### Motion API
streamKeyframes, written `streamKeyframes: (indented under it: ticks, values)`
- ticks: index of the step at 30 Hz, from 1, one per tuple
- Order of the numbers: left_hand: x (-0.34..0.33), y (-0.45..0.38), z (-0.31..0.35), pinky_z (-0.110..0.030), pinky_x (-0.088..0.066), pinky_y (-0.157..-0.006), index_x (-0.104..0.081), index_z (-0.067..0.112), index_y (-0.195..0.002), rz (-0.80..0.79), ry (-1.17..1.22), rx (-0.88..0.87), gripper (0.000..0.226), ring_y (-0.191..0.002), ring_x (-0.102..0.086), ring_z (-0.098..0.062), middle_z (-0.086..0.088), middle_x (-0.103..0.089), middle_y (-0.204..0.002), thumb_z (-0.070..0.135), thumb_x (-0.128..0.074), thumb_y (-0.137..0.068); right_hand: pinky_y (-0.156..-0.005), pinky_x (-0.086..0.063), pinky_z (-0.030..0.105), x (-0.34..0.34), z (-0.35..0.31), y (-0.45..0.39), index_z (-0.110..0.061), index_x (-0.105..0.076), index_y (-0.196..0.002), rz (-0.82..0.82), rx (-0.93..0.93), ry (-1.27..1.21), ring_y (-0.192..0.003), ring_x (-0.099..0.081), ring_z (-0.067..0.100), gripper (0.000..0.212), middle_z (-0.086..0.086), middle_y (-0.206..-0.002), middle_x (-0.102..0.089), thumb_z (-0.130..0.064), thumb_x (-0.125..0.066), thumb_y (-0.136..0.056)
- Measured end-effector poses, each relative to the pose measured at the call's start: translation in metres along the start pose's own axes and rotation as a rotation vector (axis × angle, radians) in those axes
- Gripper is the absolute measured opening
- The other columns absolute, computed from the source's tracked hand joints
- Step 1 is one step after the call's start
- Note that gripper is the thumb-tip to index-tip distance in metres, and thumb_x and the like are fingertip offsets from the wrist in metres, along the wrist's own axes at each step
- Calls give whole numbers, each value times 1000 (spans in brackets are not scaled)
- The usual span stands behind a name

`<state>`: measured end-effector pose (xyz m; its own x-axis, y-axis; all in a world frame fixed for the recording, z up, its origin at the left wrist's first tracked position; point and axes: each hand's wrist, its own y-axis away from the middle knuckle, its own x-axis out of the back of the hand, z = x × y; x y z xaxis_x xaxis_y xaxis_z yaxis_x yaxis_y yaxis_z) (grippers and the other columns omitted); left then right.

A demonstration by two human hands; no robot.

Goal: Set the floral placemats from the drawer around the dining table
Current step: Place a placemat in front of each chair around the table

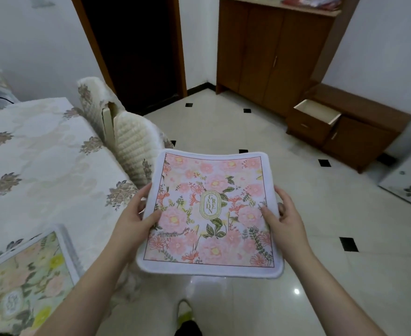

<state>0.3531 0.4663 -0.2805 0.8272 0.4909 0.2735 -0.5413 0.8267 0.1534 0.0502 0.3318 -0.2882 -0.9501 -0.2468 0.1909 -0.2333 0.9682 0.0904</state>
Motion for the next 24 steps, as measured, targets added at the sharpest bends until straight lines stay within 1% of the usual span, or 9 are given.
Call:
streamKeyframes:
  ticks: [3, 6, 10, 11, 13, 16, 18, 21, 24]
  values:
    - [-4, -30, -4, -50, -60, -79, -45, 56, -134, -7, 28, 11, 63, -98, -72, -17, 7, -71, -115, 18, -70, -89, -71, -61, 38, -5, -6, -24, -34, -43, -140, 18, 12, 5, -82, -74, 13, 55, 2, -101, -72, -18, -66, -93]
    - [-2, -69, -6, -48, -59, -80, -48, 48, -136, -31, 67, 4, 63, -98, -72, -16, 10, -73, -111, 13, -70, -89, -74, -61, 46, -16, -12, -55, -36, -47, -137, 39, 1, 12, -83, -74, 17, 56, 3, -100, -72, -17, -69, -90]
    - [4, -116, 3, -29, -61, -67, -52, 42, -131, -16, 162, 10, 59, -91, -73, -12, 11, -75, -99, 4, -66, -90, -73, -60, 49, -34, -26, -95, -37, -48, -136, 57, -7, 10, -84, -74, 17, 56, 3, -102, -71, -16, -70, -89]
    - [6, -126, 7, -26, -60, -64, -52, 41, -130, -19, 182, 11, 58, -89, -73, -12, 11, -76, -98, 3, -66, -90, -72, -60, 50, -39, -30, -104, -37, -48, -136, 57, -4, 17, -83, -74, 17, 56, 3, -102, -71, -16, -70, -89]
    - [12, -146, 13, -30, -61, -64, -54, 39, -131, -27, 205, 11, 56, -89, -74, -15, 8, -76, -100, 2, -66, -90, -71, -60, 50, -47, -35, -120, -38, -48, -136, 58, 2, 20, -83, -74, 17, 56, 3, -102, -70, -16, -69, -89]
    - [16, -175, 19, -44, -60, -72, -56, 39, -131, -37, 208, 9, 54, -89, -74, -24, -1, -76, -101, 4, -66, -90, -72, -60, 49, -56, -37, -143, -38, -48, -136, 71, 5, 19, -84, -73, 16, 56, 2, -102, -70, -15, -69, -90]
    - [12, -190, 21, -48, -60, -75, -56, 39, -131, -40, 209, 19, 53, -88, -74, -28, -7, -76, -99, 5, -65, -91, -72, -61, 48, -56, -37, -158, -39, -49, -135, 78, -4, 18, -84, -73, 15, 55, 1, -103, -70, -16, -69, -90]
    - [0, -212, 27, -49, -59, -75, -57, 40, -130, -29, 204, 34, 52, -85, -74, -30, -8, -76, -95, 5, -65, -91, -74, -60, 50, -50, -37, -185, -40, -50, -134, 72, -18, -9, -87, -73, 17, 54, 0, -102, -71, -14, -68, -90]
    - [-18, -236, 34, -43, -61, -68, -57, 39, -130, -10, 189, 48, 52, -81, -74, -27, -8, -75, -91, 6, -65, -92, -75, -59, 52, -43, -31, -219, -40, -49, -135, 69, -41, -10, -87, -73, 19, 55, 2, -102, -71, -14, -68, -90]
